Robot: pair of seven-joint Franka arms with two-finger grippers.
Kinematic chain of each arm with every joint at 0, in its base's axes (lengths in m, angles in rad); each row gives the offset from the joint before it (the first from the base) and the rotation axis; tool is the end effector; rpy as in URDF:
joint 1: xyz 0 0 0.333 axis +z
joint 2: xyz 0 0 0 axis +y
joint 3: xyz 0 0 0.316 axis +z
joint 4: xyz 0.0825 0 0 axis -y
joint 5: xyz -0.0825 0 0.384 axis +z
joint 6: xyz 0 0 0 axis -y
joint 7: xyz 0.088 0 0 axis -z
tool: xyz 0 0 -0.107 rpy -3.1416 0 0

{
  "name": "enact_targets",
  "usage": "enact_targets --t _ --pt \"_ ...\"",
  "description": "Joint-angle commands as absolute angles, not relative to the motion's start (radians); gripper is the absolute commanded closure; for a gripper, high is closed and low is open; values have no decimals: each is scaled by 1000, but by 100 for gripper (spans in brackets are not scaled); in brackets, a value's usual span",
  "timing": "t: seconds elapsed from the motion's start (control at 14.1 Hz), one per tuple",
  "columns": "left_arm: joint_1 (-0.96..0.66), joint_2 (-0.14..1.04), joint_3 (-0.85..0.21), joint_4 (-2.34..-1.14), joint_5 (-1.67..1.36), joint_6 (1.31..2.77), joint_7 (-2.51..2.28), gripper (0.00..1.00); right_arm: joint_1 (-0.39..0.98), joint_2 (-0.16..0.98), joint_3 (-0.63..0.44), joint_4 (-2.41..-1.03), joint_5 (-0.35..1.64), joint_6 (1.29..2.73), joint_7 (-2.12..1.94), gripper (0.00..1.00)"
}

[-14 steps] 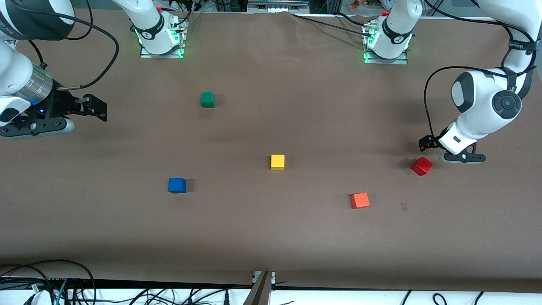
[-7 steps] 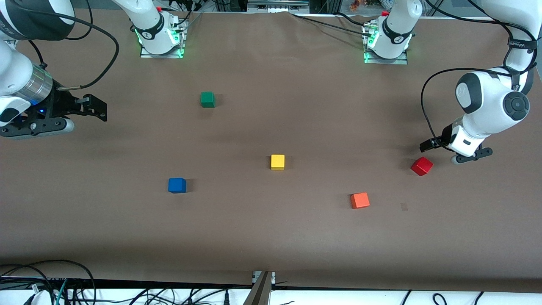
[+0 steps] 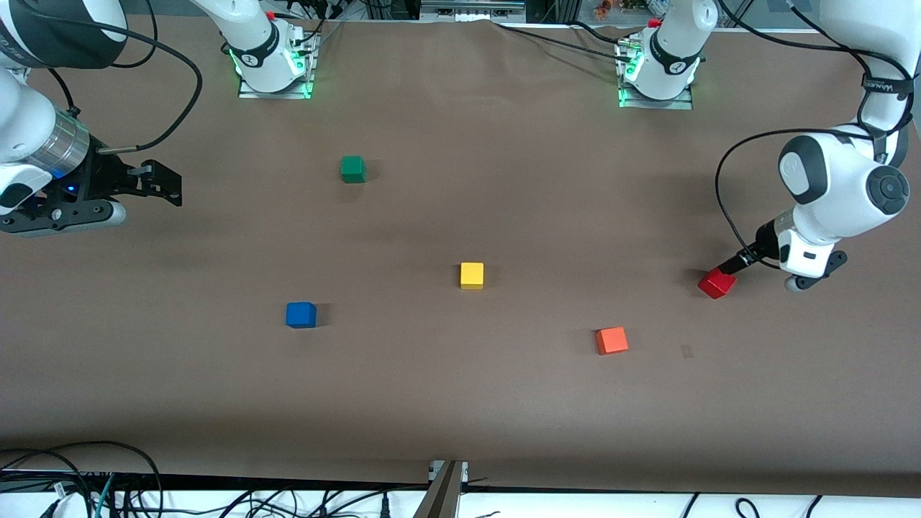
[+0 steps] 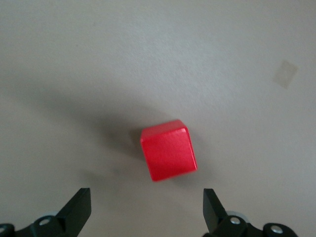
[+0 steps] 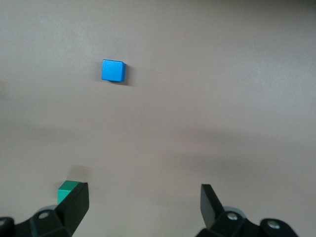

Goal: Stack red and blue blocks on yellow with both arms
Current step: 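Lower the open left gripper around the red cube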

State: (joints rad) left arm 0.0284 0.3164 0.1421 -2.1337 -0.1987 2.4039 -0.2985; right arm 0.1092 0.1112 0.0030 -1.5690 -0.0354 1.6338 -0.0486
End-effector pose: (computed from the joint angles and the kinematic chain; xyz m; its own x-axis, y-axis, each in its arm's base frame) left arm 0.5605 0.0946 0.2553 0.8174 0.5721 -0.0684 0.5758 -0.8149 0.0658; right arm 0.5874 0.0625 0.5671 0.9856 0.1621 -0.0481 0.1638 -0.9860 0.0326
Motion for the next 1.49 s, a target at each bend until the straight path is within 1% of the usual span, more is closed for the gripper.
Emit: enact_targets --t 0.0,0.14,0.35,0.71,0.85,1.06,1.42 --pt "38 406 141 -2060 -242 2440 -311 0 109 106 3 -1572 -41 1637 -51 0" --pt "48 428 141 -2059 -268 2493 -321 0 109 106 3 -1572 -40 1637 -51 0" --pt "45 423 140 -2057 -299 2502 -400 0 107 107 3 -1572 -38 1638 -51 0" --pt "28 403 107 -2052 -282 2502 -526 0 107 109 3 -1569 -18 1638 -51 0" --pt "25 403 107 -2052 -197 2499 -515 0 107 109 3 -1569 -18 1638 -51 0" --pt "23 396 86 -2066 68 2470 -526 0 107 109 3 -1572 -18 1638 -51 0" --pt "12 393 77 -2063 101 2456 -641 0 107 110 3 -1572 -6 1638 -51 0"
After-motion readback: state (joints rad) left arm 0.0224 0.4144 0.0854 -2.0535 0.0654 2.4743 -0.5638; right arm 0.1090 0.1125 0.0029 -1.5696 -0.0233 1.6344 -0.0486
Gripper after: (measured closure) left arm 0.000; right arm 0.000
